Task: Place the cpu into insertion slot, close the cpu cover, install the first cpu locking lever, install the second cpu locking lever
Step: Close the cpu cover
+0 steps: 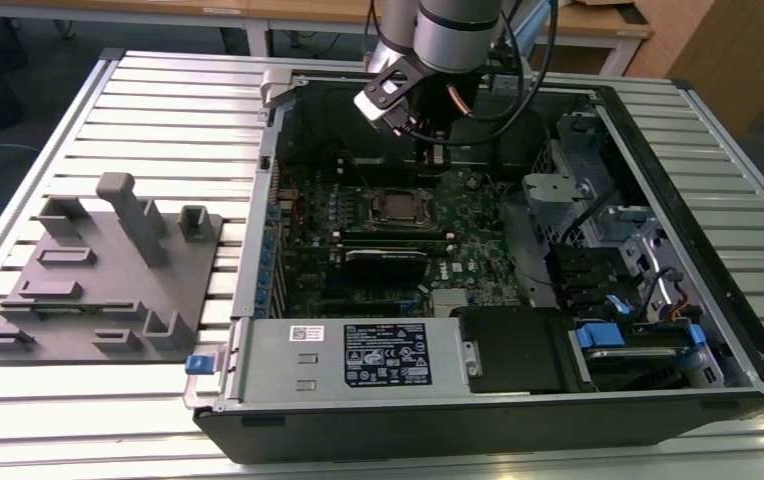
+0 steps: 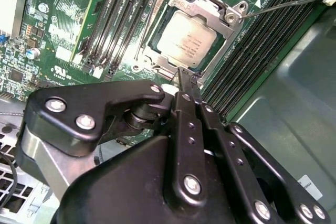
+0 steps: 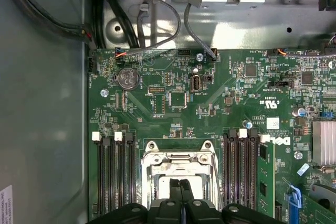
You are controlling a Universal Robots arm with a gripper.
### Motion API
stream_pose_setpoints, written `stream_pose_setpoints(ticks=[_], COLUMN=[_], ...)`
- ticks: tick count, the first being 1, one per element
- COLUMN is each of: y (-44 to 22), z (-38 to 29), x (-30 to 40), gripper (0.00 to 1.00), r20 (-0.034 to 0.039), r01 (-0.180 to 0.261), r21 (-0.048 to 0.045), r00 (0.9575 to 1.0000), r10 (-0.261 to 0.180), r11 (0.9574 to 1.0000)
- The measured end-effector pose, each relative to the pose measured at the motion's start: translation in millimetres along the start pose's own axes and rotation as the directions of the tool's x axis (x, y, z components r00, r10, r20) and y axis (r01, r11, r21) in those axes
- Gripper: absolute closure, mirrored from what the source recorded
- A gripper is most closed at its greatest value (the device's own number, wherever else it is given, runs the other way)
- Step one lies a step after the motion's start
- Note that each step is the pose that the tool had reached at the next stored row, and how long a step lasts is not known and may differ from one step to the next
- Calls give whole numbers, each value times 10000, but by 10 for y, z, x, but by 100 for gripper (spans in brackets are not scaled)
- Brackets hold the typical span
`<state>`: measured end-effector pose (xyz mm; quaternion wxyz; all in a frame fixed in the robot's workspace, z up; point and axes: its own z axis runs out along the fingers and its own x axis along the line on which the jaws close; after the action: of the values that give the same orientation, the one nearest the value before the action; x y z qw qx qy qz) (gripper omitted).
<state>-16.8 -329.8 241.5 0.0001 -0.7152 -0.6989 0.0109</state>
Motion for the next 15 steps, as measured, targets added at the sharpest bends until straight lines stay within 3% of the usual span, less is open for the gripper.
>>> stream_pose_setpoints(ticks=[2,5,15], y=[0,0,-4], z=[0,2,10], x=[0,0,1], gripper=[90,90,90], r20=[0,2,-1], r01=[-1,3,3], r21=[11,155,170], r00=[10000,10000,10000], r10=[1,-3,-3], r11=[10000,9999,9999])
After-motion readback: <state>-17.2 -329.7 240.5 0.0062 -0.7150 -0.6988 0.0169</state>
